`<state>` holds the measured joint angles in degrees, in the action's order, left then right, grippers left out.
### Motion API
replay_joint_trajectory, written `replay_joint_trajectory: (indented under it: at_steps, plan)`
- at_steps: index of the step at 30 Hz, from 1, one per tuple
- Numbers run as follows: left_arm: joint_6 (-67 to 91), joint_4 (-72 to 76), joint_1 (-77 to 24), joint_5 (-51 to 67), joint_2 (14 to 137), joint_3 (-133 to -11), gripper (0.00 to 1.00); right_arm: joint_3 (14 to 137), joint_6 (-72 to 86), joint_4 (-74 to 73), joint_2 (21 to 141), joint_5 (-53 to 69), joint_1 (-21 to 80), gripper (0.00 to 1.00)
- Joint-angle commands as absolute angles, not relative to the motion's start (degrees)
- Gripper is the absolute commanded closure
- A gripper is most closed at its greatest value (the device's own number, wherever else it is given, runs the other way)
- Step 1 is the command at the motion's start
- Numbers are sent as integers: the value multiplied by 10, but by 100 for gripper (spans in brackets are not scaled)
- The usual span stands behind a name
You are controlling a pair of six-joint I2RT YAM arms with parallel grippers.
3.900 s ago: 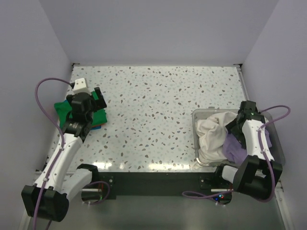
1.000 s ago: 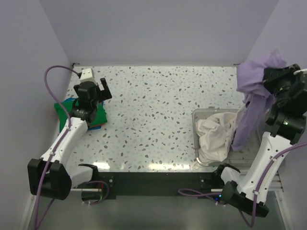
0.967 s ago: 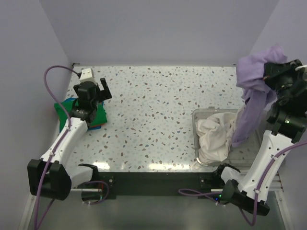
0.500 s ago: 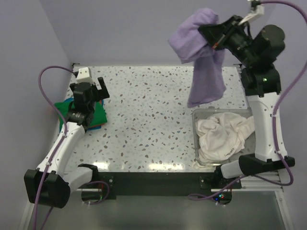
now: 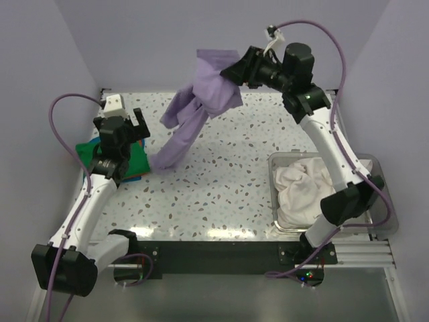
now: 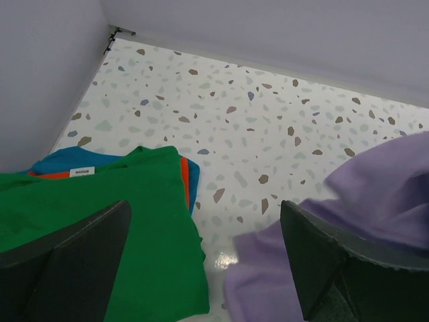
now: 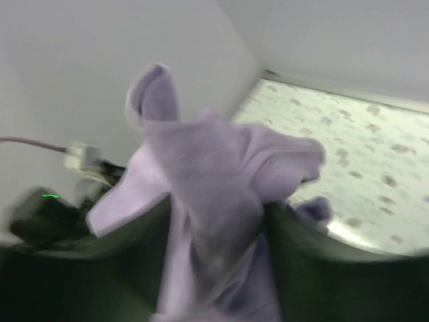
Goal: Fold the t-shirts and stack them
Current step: Move the tshirt to the center of the board
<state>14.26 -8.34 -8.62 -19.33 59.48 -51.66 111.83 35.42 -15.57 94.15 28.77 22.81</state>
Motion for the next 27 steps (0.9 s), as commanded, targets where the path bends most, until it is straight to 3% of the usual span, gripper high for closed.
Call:
replay_joint_trajectory:
  at_steps: [1, 2, 4, 9, 13, 22, 27]
  plan:
    - [151, -88, -83, -193, 612, -512, 2, 1021, 325, -185, 991, 212, 172, 28]
    - [154, -92, -83, -185, 620, -512, 3, 1013, 316, -198, 1005, 201, 162, 14]
    - [166, -99, -86, -162, 646, -510, 3, 1015, 280, -231, 1050, 169, 151, 2]
    - [195, -100, -98, -110, 710, -503, 4, 971, 280, -212, 1074, 164, 152, 1]
    - [208, -86, -99, -77, 749, -506, 5, 947, 277, -195, 1080, 178, 155, 6]
    - [217, -90, -98, -11, 850, -539, 9, 949, 238, -235, 1126, 164, 200, 28]
    - [228, -82, -98, -3, 890, -543, 10, 946, 212, -261, 1140, 136, 221, 29]
